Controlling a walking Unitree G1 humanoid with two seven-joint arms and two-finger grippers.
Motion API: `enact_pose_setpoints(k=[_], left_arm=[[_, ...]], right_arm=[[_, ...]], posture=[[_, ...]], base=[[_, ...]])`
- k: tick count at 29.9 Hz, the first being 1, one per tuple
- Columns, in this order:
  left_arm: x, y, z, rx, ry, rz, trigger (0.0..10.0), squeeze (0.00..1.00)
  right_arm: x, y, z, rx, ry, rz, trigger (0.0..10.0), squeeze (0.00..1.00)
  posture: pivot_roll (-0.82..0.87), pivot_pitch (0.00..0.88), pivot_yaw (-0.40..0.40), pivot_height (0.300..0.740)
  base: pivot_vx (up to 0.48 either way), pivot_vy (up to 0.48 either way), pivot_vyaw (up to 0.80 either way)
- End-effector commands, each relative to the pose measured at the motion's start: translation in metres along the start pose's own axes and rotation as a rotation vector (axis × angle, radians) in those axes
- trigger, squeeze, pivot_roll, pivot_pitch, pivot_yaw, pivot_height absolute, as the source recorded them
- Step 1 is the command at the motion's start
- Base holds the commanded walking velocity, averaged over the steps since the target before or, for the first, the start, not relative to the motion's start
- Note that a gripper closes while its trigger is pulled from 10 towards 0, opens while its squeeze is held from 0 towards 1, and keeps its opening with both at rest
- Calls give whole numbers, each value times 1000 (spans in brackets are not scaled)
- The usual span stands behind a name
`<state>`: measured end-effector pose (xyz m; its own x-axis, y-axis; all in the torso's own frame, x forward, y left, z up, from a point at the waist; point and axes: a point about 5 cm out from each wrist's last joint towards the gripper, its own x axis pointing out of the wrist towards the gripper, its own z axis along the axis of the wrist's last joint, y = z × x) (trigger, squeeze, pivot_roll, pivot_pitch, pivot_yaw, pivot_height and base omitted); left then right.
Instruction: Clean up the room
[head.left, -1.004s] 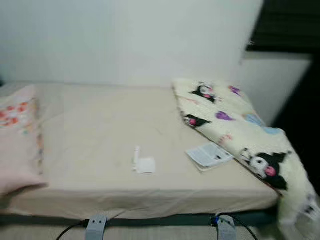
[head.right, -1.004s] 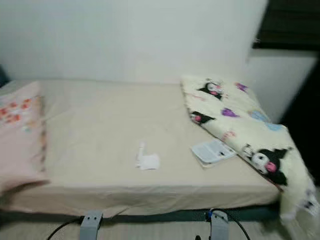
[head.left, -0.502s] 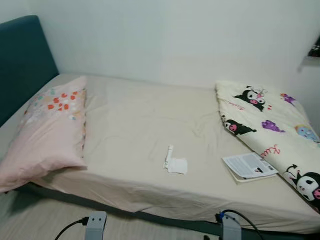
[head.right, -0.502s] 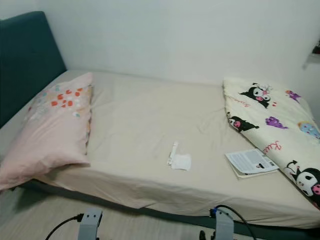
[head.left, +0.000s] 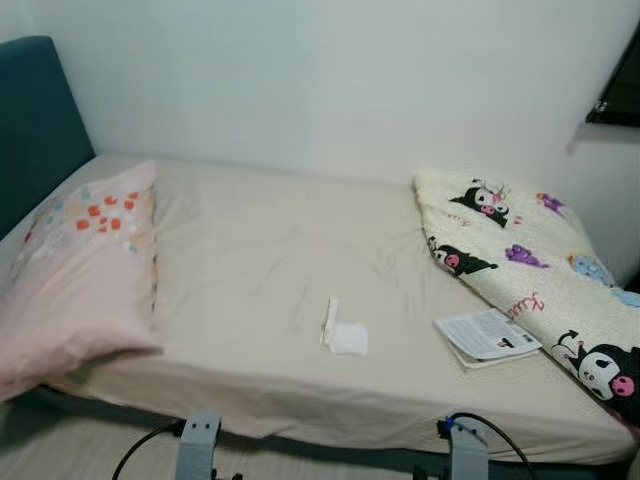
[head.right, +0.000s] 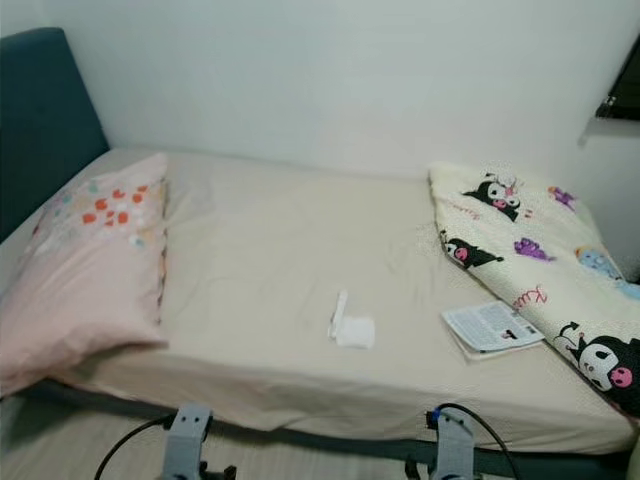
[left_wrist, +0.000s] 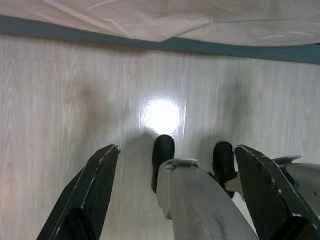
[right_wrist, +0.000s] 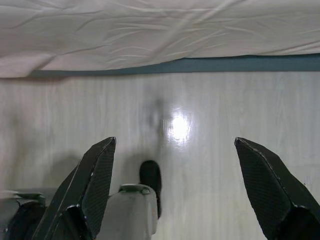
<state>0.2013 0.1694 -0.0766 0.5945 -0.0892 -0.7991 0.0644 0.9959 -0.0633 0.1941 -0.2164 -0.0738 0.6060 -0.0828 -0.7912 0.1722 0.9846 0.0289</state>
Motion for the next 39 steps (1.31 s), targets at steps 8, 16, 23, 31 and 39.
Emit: enact_pose_setpoints(k=[8,16,23,31,39], left_arm=[[1,-6,-1,2,-1,-31,10000,0],[0,-6,-4,-14,4,-33,10000,0],[0,-5,-5,-19,4,-25,10000,0],[1,-2,9,-47,-43,5,10000,0],[5,-9,36,-71,-120,-14,10000,0]], right_arm=[[-1,-3,-4,30,21,-21,10000,0],[-1,-4,-2,34,9,-24,10000,0],[-1,-4,-2,37,8,-23,10000,0],[1,-2,6,44,-16,-19,10000,0],[4,7,33,-10,-97,24,10000,0]], posture=[[33,0,-51,740],[32,10,-51,740],[34,14,-54,740],[34,14,-54,740],[33,11,-48,740]], base=[[283,0,-400],[236,0,-100],[0,-116,0],[0,-449,0],[0,-80,0]])
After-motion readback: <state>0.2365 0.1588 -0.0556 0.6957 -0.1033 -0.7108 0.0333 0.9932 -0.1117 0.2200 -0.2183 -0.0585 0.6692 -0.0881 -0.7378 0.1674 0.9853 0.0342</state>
